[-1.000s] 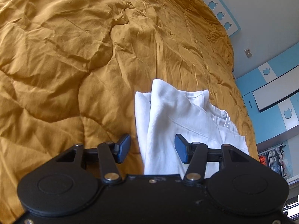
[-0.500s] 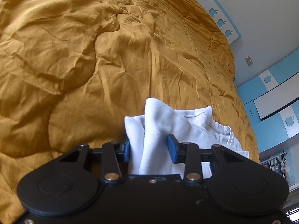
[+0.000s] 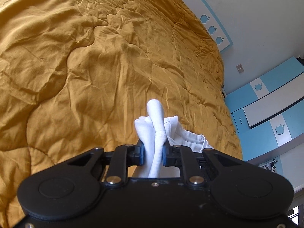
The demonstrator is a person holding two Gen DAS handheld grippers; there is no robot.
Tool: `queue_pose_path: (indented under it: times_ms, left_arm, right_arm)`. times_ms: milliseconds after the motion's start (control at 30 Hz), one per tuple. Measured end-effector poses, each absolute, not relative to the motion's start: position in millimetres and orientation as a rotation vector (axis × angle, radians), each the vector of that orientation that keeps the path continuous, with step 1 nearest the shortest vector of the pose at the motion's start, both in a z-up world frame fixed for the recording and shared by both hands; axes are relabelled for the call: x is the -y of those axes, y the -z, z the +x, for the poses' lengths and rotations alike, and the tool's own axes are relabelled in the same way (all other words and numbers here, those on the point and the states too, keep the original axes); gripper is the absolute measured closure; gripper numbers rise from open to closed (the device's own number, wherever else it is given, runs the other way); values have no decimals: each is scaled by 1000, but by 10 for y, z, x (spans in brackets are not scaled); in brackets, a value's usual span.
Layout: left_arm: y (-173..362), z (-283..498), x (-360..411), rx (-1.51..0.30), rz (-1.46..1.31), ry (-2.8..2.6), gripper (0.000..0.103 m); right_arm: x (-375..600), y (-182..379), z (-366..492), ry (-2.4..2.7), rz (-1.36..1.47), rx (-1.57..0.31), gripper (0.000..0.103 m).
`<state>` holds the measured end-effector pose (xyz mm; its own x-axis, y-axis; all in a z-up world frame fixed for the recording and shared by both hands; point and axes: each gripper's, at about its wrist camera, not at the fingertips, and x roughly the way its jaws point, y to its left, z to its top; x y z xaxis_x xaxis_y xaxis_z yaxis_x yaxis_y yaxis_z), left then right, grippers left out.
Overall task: Fold small clothes
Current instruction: 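Grasp the sweatshirt edge with the left gripper while the right gripper grasps it too, then lift and flip the sweatshirt over with both grippers, then open them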
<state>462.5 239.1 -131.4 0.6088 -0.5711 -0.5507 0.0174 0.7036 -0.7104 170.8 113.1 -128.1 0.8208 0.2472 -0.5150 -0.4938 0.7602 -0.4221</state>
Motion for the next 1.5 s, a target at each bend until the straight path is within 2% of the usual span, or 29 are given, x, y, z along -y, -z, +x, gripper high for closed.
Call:
queue_pose_path:
  times_ms: [300,567,1033,1367,1433,1500]
  left_arm:
    - [815,4684,-1547,-834,-661,438,89]
    - [585,4797,-286,-816,-625,500,89]
    - [957,4947,1665,-892,-525,595,89]
    - [1315,5086,1991,-938,-461,547,89]
    - [1332,5112,2047,-945,-443,544,84]
    - [1309,5148,2051,-937,-512,576,75]
  right_arm:
    - [-216,816,1626,-300,-397,-398,94]
    - [952,657,1475,-108,-238,-358,94]
    - [2483,979,1408,125,-65,-410,94]
    - [2890,1241,1420,160,78,-455,94]
    - [2927,1274,1421,179,97,-454,91]
    - [2987,1313,1429,192,125,-490,85]
